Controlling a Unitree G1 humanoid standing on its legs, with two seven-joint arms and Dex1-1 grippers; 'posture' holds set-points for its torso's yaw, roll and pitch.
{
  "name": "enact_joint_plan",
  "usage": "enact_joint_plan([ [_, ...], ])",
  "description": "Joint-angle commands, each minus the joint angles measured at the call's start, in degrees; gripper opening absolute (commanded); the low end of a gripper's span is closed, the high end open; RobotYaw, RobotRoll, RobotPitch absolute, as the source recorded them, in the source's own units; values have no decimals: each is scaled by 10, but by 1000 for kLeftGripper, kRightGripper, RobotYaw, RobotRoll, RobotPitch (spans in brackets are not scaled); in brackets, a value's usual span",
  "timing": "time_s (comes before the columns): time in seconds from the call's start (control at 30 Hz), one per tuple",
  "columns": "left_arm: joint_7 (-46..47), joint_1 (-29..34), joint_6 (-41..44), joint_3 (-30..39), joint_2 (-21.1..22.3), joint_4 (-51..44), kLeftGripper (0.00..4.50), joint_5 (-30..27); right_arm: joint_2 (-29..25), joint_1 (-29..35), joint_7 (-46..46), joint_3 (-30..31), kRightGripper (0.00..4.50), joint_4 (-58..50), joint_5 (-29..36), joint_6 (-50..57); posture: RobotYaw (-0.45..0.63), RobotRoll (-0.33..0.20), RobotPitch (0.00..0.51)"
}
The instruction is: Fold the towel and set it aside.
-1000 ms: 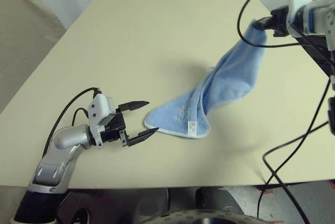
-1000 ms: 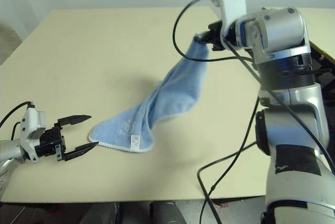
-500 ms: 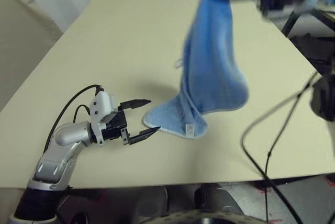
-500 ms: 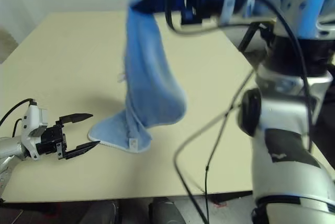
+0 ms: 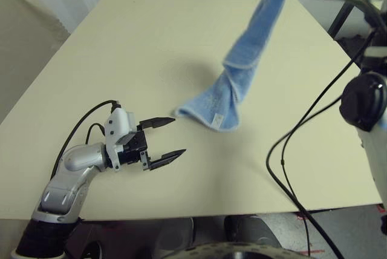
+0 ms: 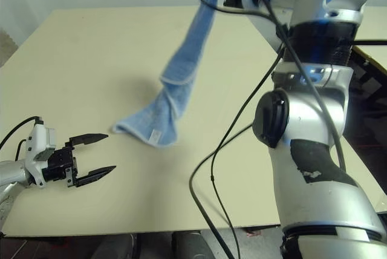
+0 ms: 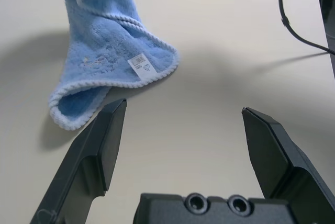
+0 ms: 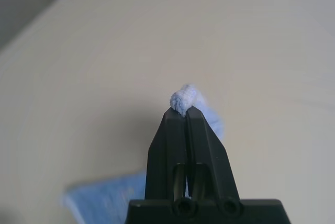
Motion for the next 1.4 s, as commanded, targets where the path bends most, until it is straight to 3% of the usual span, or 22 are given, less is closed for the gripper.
enact_joint_plan([
  [0.03, 37, -12, 29, -22, 1, -25, 4500, 28, -2, 15, 9, 5, 20, -36, 13, 25, 105, 0, 48],
  [0.07, 48, -16, 39, -26, -1, -29, 4500, 34, -2, 18, 9, 4, 20, -39, 13, 27, 103, 0, 48],
  [0.27, 169, -107, 63, -137, -35, -59, 4500, 212, 3, 35, 6, -6, 20, -41, 13, 27, 98, 0, 47],
  [0.43, 217, -162, 15, -220, -71, -30, 4500, 329, 11, 45, 0, -13, 20, -48, 15, 26, 93, 0, 44],
  [0.87, 226, -269, 59, -326, -204, 154, 4500, 391, 22, 58, -15, -21, 20, -66, 19, 20, 68, 0, 44],
  [1.03, 231, -312, 76, -344, -233, 213, 4500, 420, 24, 62, -18, -23, 20, -73, 20, 21, 57, 0, 46],
  [1.17, 217, -333, 98, -363, -232, 241, 4500, 447, 23, 64, -21, -26, 20, -78, 20, 24, 50, 0, 45],
  [1.27, 201, -335, 130, -369, -231, 247, 3868, 453, 21, 66, -23, -27, 0, -81, 20, 25, 50, 0, 45],
  [1.4, 191, -330, 151, -369, -229, 244, 2491, 451, 20, 66, -24, -28, 0, -87, 21, 28, 47, 0, 42],
])
